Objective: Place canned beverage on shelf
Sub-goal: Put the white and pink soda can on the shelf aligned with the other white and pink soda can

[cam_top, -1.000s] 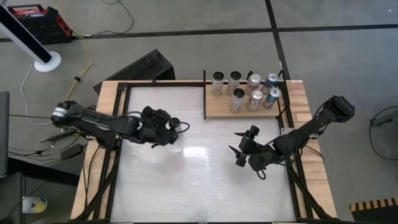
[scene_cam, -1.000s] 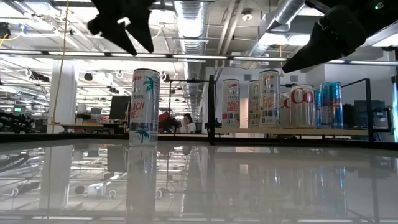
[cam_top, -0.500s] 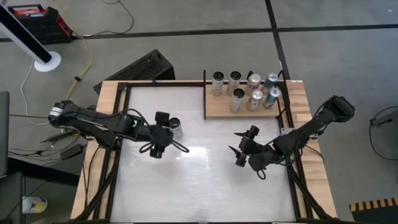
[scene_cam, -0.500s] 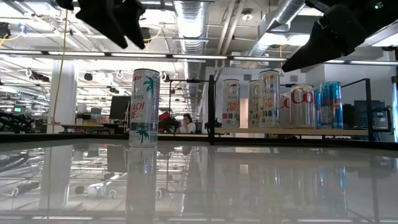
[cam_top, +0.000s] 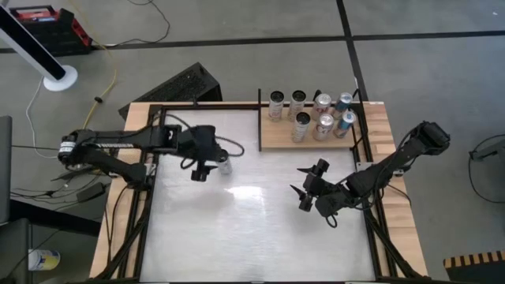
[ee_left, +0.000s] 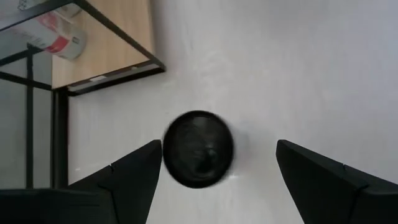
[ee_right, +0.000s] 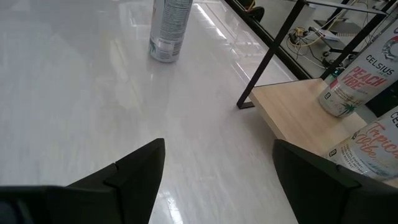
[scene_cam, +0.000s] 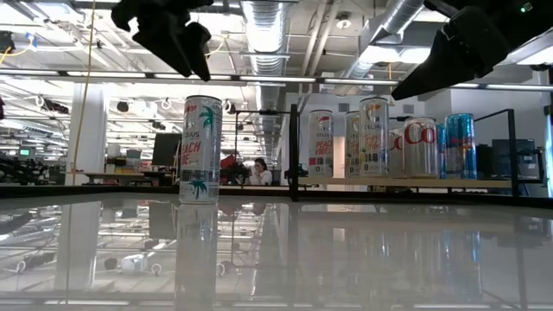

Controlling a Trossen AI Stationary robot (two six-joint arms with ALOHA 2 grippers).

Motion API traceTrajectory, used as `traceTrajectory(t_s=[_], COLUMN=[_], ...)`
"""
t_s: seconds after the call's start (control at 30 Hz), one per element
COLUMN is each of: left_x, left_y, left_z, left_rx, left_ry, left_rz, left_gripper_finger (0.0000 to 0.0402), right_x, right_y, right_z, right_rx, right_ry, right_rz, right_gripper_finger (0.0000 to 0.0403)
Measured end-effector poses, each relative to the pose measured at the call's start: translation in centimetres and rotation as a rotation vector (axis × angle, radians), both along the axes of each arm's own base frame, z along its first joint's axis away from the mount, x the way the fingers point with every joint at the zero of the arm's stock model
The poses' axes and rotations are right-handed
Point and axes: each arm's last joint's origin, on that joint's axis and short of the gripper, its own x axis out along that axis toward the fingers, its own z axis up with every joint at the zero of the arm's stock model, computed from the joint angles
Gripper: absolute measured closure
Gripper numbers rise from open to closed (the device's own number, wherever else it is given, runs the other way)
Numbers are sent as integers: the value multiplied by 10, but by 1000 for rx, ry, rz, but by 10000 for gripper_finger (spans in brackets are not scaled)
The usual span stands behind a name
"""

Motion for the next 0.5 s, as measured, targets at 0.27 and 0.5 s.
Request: traceTrajectory(t_s=[0.27,0.5], left_x=[3,14], left_y=[21,25], left_z=[2,-14], left_rx=[-77,-96], left_ry=[-52,21], left_rz=[-38,-51], left_gripper_finger=[99,99], right_x=[0,0], right_y=[0,0], right_z=[0,0], right_rx=[-5,-5], right_ry=[4,4], right_rz=[3,4], right_gripper_finger=[81,81])
